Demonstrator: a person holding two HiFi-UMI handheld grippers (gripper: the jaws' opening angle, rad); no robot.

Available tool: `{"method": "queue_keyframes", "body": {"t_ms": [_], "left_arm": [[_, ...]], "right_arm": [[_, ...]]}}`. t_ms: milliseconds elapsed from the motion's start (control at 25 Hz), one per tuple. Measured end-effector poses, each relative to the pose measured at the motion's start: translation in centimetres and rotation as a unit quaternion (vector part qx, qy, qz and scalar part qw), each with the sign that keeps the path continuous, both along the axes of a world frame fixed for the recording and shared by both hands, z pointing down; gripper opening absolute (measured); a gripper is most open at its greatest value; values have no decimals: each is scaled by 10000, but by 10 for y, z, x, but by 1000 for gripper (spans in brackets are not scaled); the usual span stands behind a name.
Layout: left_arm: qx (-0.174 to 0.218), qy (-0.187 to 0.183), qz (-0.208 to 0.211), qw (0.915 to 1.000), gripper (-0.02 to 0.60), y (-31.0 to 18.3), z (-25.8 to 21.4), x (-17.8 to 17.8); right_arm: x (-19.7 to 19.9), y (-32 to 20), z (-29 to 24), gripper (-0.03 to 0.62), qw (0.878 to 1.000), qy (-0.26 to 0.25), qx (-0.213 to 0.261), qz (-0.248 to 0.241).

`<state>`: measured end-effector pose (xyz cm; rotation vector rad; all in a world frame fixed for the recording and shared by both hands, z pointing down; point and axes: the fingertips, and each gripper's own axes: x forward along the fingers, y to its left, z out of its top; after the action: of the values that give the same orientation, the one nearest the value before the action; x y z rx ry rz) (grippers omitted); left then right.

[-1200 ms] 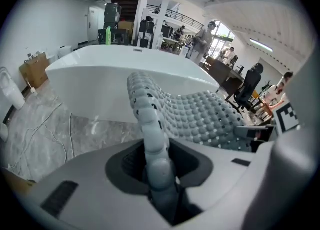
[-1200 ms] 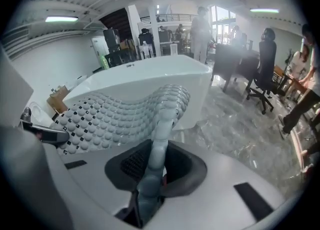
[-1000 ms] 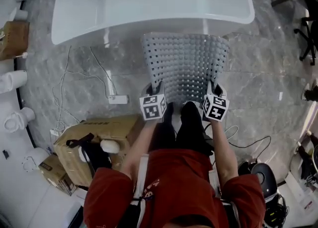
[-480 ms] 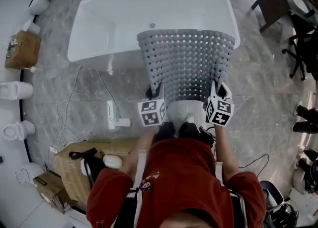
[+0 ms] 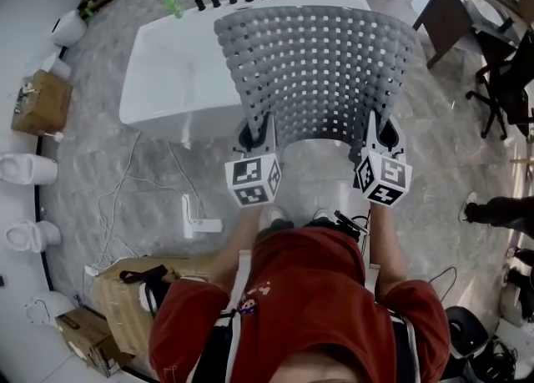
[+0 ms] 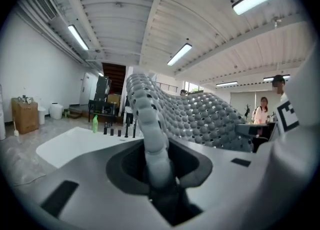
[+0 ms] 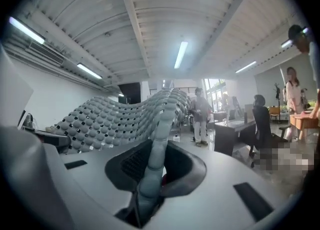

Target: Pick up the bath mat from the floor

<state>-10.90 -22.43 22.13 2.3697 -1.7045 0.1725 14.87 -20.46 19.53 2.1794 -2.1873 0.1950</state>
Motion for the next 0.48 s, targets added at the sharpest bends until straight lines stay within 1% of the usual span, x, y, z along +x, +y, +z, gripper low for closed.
{"method": "queue_keyframes", "body": {"t_ms": [120,200,360,480], "left_arm": [[533,15,24,9986,110,-7,-45,18],[928,-2,26,9957,110,-8,-70,26],[1668,-54,-17,9860,110,1,-103,15],[1982,-74,-62,9801,110,9,-117,7]], "right_arm": [[17,-3,-46,77,9985,134,530,79],[24,-2,-69,76,9955,226,911,136],[15,10,-98,76,9873,336,1533,239],[9,16,-108,77,9837,337,1749,256]]}}
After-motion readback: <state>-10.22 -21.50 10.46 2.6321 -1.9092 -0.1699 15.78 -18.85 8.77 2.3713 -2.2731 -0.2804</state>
